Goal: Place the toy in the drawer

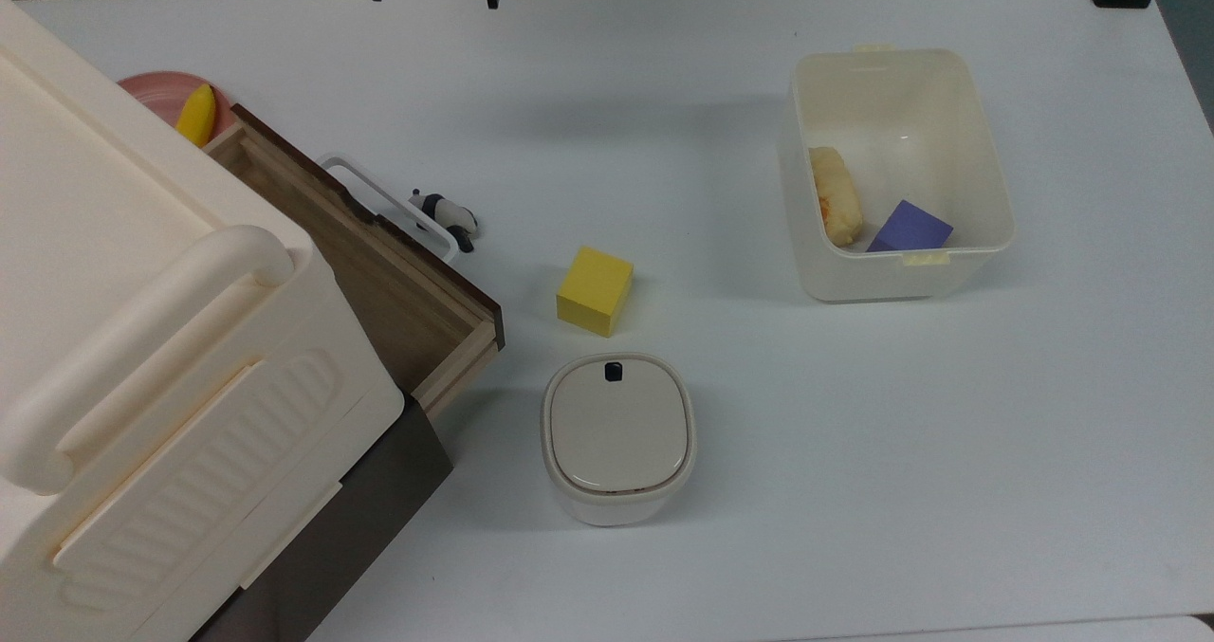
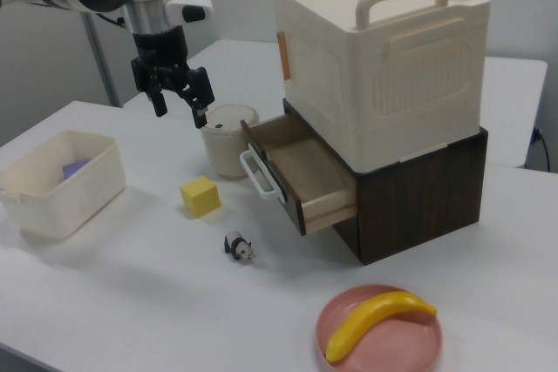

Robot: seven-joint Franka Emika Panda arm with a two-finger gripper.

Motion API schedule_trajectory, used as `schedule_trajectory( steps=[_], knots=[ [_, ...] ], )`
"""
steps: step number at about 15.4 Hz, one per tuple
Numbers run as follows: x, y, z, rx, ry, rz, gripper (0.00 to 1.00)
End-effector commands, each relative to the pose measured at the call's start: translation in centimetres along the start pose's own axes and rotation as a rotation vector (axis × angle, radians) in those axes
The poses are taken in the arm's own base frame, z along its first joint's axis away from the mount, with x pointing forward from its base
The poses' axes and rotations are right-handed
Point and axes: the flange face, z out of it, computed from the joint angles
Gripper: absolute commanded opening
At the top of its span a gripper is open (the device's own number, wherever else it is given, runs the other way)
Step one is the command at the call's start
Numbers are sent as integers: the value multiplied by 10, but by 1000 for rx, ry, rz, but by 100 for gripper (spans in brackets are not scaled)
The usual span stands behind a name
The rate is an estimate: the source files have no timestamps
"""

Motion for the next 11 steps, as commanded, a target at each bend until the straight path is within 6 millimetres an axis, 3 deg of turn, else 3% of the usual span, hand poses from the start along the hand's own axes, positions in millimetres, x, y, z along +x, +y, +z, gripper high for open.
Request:
schedule_trajectory(
  steps=[1, 7, 10, 11],
  knots=[
    [-6, -3, -3, 28, -9, -8, 100],
    [-6, -6, 4, 28, -12, -15, 100],
    [-3, -19, 19, 27, -1, -37, 100],
    [0, -31, 32, 25, 18, -70, 100]
  ],
)
